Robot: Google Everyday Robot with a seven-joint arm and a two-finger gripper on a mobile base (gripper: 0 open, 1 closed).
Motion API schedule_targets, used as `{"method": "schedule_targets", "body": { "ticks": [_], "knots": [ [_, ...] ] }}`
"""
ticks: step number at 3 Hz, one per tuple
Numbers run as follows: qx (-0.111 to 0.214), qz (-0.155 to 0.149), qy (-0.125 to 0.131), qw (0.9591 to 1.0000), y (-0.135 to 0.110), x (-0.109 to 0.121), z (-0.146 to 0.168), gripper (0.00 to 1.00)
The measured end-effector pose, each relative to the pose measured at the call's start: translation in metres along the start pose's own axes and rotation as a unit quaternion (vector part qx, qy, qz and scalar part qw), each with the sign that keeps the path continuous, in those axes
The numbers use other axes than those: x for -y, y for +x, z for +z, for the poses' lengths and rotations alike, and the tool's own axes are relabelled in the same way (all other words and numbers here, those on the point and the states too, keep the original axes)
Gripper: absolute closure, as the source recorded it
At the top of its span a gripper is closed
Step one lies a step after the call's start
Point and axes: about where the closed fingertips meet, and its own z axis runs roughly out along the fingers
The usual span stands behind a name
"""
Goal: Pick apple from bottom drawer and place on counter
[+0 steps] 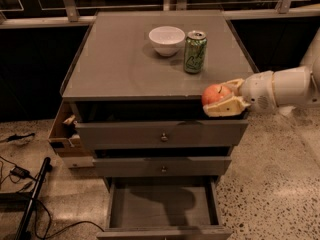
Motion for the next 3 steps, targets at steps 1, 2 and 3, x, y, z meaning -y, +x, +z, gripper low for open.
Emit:
{"method": "schedule_targets", "body": {
  "ticks": [1, 2, 3],
  "knots": [
    [0.009, -0.007, 0.034, 0.9993, -0.031, 0.031, -0.012, 1.00],
    [0.012, -0.023, 0.061, 0.9978, -0.044, 0.051, -0.016, 1.00],
    [0.008, -0.032, 0.079, 0.9963, -0.053, 0.072, -0.011, 1.00]
  ]
}}
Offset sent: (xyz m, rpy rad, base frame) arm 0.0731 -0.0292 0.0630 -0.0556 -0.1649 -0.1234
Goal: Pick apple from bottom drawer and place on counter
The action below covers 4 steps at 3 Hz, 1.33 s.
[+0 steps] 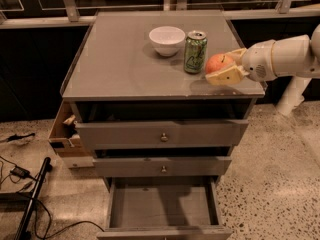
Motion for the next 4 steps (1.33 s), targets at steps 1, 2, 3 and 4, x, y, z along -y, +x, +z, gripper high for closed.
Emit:
{"method": "schedule_targets", "body": {
  "ticks": [1, 2, 3, 4],
  "knots": [
    [-0.010, 0.001, 0.005, 0.9999, -0.002, 0.018, 0.012, 1.00],
    [-0.022, 0.010, 0.005, 0.9997, 0.003, 0.032, 0.026, 1.00],
    [-0.035, 0.021, 0.005, 0.9992, 0.011, 0.042, 0.036, 1.00],
    [-0.043, 0.032, 0.005, 0.9986, 0.018, 0.048, 0.042, 1.00]
  ]
}}
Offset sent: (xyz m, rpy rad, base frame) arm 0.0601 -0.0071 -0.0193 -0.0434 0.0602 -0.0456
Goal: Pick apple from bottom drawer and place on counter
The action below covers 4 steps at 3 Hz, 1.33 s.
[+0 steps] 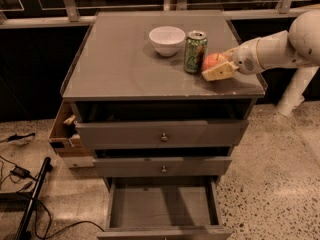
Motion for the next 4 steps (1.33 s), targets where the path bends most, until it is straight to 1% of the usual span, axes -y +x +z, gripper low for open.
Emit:
{"method": "schedule_targets", "body": {
  "ticks": [1, 2, 3, 4],
  "knots": [
    [-0.003, 0.010, -0.001, 0.9999, 0.0068, 0.0042, 0.0044, 1.00],
    [-0.003, 0.012, -0.001, 0.9999, 0.0080, 0.0046, 0.0051, 1.00],
    [0.011, 0.010, -0.002, 0.9999, 0.0134, 0.0022, 0.0074, 0.81],
    [0.011, 0.010, -0.002, 0.9999, 0.0134, 0.0022, 0.0075, 0.50]
  ]
}}
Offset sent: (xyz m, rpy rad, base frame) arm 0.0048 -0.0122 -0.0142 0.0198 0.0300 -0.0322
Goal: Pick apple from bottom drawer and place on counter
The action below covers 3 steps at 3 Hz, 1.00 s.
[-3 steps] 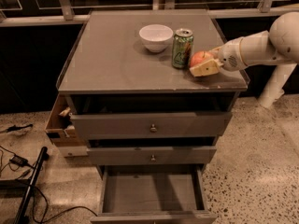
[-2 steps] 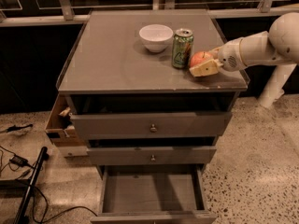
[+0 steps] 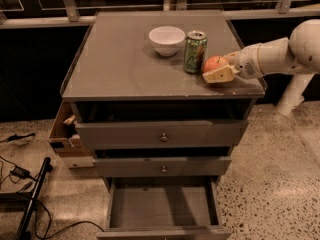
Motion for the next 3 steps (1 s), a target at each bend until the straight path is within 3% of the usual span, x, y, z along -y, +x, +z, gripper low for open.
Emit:
{"method": "schedule_targets", "body": {
  "ticks": [2, 3],
  "knots": [
    [0.000, 0.000, 0.000, 1.0000, 0.0000, 0.0000, 0.0001, 0.03],
    [0.000, 0.000, 0.000, 1.0000, 0.0000, 0.0000, 0.0001, 0.00]
  ]
}}
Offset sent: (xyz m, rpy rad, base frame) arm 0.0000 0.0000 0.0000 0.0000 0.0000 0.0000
